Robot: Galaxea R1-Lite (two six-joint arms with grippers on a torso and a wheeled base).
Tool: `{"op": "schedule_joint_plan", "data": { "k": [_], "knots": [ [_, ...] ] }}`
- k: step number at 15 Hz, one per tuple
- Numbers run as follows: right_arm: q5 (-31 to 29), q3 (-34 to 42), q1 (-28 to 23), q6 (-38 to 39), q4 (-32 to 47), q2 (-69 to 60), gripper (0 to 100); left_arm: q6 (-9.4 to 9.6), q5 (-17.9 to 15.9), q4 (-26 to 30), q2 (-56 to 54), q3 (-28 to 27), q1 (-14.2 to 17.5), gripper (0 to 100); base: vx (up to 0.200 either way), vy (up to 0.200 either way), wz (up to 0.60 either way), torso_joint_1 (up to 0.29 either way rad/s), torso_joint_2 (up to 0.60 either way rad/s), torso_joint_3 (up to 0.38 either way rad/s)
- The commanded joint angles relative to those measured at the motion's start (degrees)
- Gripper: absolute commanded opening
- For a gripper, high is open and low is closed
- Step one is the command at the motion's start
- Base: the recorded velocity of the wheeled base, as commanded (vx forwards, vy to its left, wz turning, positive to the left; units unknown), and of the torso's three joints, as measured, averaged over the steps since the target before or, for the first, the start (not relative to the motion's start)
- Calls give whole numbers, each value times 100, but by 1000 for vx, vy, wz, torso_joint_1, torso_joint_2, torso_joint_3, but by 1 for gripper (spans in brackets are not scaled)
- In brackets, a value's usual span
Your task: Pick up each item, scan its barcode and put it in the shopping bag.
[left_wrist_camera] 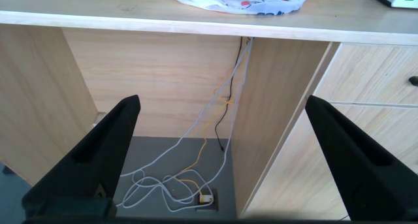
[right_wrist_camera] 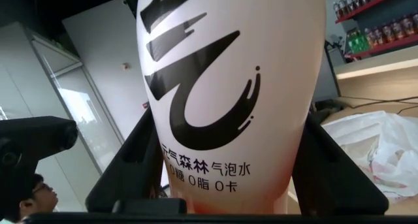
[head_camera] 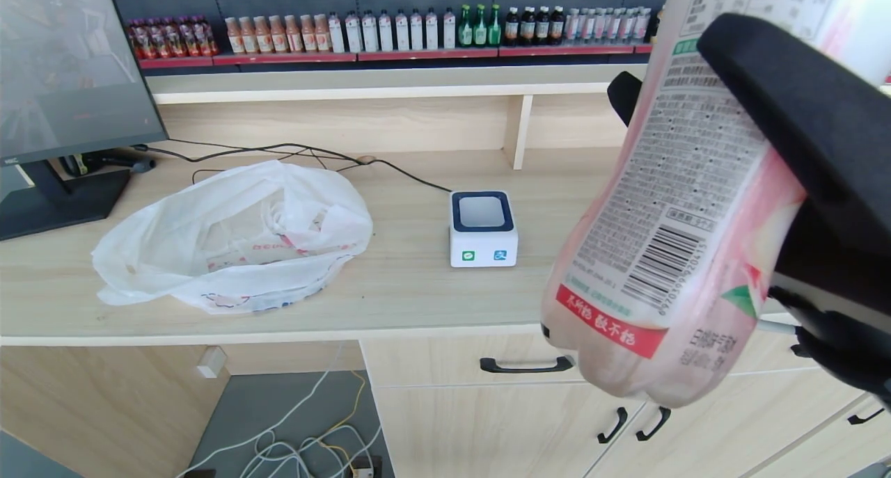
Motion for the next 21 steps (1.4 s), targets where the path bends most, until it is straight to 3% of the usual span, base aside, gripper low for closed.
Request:
{"op": "schedule_joint_plan", "data": {
  "k": [1, 13, 21],
  "knots": [
    [2, 3, 4, -2, -6, -68, 0, -1, -1, 0, -2, 0, 0, 100, 0, 0, 0, 0, 0, 0],
    [283, 108, 4, -1346, -6, 108, 0, -1, -1, 0, -2, 0, 0, 100, 0, 0, 0, 0, 0, 0],
    [151, -50, -154, -3359, -6, 1022, 0, -1, -1, 0, -2, 0, 0, 100, 0, 0, 0, 0, 0, 0]
  ]
}}
